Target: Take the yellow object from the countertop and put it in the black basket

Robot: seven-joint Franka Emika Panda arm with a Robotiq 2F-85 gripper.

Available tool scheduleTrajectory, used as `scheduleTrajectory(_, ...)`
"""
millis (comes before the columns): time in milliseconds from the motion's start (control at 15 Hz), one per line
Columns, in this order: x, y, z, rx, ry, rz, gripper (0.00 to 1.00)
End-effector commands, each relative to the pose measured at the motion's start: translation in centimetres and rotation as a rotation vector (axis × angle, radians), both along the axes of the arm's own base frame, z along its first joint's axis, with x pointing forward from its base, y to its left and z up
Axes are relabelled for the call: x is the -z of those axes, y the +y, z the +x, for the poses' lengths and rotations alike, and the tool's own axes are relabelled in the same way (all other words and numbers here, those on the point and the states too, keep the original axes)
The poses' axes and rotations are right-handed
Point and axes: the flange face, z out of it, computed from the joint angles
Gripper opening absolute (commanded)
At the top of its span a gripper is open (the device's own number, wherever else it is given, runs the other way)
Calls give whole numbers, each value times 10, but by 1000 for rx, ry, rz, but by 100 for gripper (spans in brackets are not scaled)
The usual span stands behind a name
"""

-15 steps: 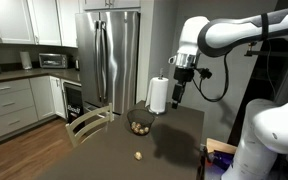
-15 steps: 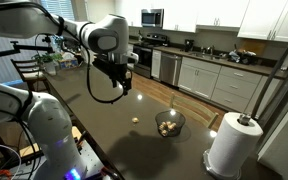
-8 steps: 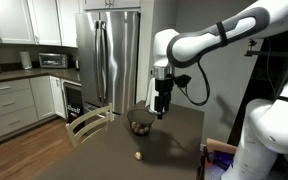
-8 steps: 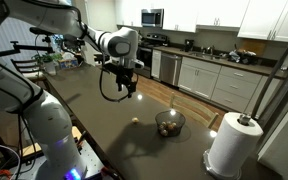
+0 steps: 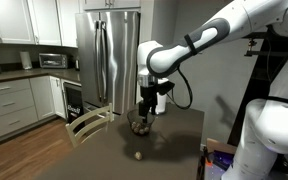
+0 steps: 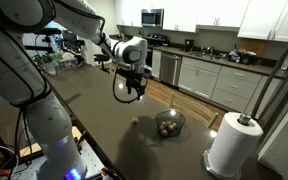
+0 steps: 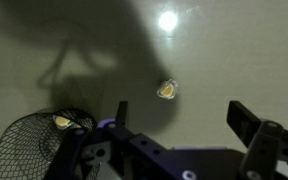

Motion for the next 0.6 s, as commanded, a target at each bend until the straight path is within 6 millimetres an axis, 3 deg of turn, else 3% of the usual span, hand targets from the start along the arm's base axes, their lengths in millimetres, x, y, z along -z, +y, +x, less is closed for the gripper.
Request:
scheduleTrajectory(0, 18, -11, 19, 9, 1, 5, 100)
scheduleTrajectory(533, 69, -24, 35, 12, 75, 54, 100)
